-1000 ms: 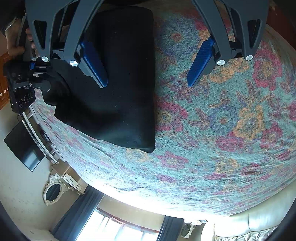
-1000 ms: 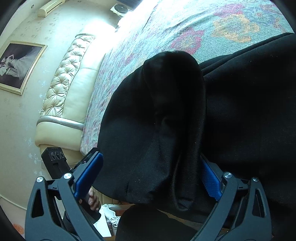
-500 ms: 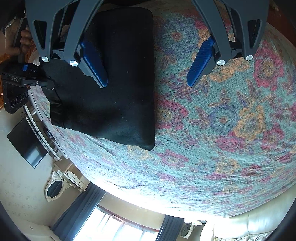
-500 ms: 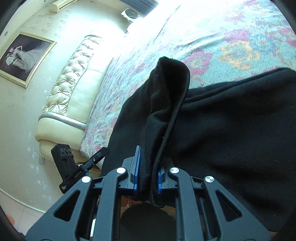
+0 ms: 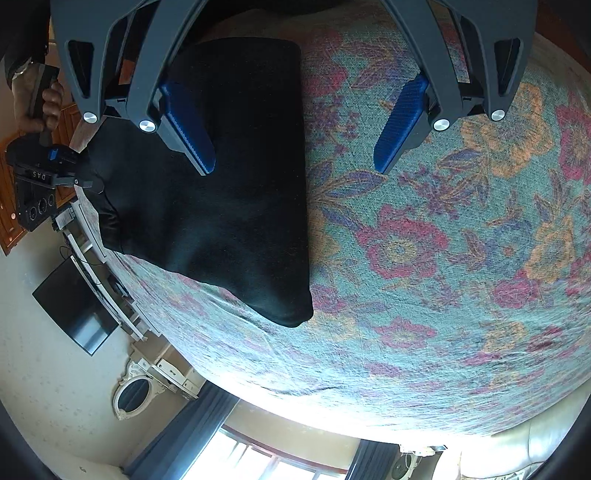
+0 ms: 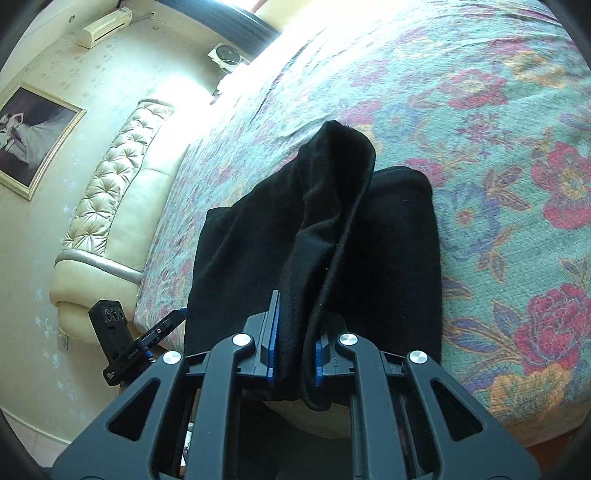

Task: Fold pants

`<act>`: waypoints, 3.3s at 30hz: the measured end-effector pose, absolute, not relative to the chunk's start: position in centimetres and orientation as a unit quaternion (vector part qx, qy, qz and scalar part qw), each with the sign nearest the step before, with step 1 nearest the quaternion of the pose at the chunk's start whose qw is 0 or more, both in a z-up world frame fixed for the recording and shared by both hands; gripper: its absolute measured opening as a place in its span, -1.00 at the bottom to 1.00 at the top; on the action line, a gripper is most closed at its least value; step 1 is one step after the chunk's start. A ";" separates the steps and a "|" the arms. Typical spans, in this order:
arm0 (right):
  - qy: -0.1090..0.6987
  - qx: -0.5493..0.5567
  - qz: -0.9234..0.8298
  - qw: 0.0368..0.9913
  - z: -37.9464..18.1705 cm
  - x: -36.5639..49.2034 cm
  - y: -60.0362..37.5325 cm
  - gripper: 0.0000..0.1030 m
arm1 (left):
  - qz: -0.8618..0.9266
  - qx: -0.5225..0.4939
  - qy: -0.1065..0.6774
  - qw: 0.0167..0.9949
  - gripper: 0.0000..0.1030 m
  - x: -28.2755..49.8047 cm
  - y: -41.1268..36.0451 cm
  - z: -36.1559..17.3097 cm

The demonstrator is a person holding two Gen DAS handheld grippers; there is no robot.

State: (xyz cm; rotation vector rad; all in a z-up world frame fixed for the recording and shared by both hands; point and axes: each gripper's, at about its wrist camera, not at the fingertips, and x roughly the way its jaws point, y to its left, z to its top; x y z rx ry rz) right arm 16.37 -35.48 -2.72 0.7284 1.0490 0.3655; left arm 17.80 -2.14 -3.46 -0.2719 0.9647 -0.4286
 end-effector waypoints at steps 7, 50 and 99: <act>0.493 0.345 0.168 0.781 -4.4 16.1 -36.6 -0.72 | -0.207 -0.121 0.472 0.848 0.68 18.0 -3.6 -4.8; 0.483 0.407 0.233 0.739 -8.0 11.9 -41.5 -0.31 | -0.266 -0.166 0.519 0.795 0.24 15.6 -5.2 -5.2; 0.460 0.449 0.239 0.728 -9.6 19.6 -47.4 0.74 | -0.353 -0.241 0.488 0.761 0.65 26.3 -2.6 -7.3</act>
